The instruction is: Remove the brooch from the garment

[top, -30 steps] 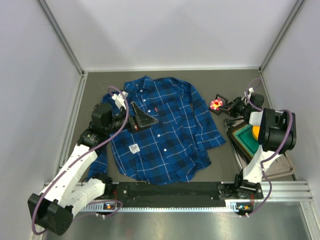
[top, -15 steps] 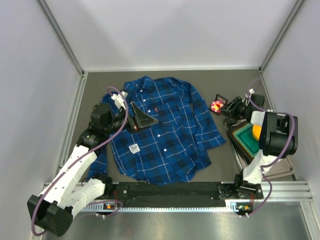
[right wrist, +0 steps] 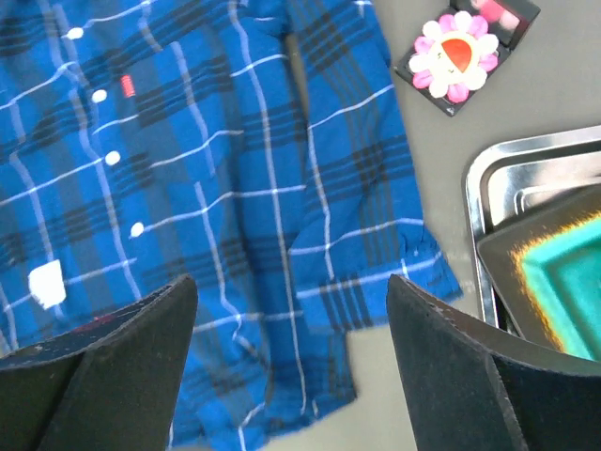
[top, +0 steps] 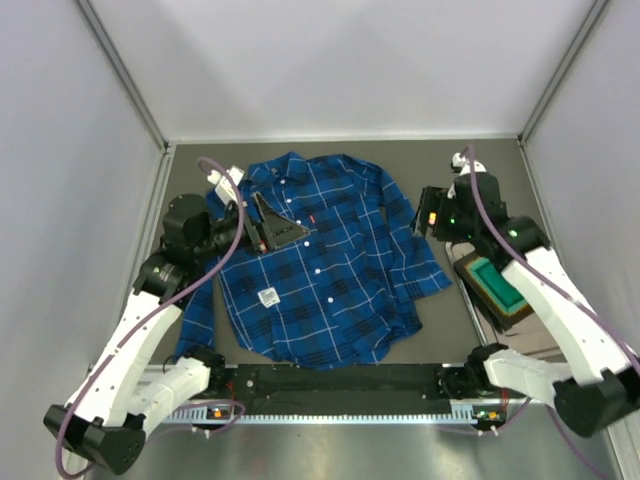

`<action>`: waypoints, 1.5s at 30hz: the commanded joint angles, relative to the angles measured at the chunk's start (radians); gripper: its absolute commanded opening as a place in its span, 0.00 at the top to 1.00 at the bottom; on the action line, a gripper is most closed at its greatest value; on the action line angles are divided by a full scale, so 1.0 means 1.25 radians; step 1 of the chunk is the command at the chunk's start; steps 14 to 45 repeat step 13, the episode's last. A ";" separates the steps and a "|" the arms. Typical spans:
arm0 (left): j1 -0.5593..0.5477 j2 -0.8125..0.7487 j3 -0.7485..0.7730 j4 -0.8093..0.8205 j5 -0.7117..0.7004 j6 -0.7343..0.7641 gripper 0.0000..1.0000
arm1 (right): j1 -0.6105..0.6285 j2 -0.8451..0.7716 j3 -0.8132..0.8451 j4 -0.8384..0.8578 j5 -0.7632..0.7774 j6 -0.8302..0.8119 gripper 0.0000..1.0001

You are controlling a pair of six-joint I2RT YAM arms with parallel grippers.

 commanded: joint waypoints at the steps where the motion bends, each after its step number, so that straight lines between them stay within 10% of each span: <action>1: 0.004 -0.042 0.078 -0.084 -0.052 0.049 0.02 | 0.120 -0.150 0.118 -0.285 0.162 0.007 0.19; 4: 0.003 -0.078 0.115 -0.134 -0.075 0.054 0.02 | 0.140 -0.259 0.193 -0.333 0.105 0.013 0.01; 13: 0.004 -0.170 0.243 -0.203 -0.253 0.097 0.02 | 0.140 -0.419 0.319 -0.314 0.051 0.008 0.01; 45: 0.004 -0.170 0.243 -0.203 -0.253 0.097 0.02 | 0.140 -0.419 0.319 -0.314 0.051 0.008 0.01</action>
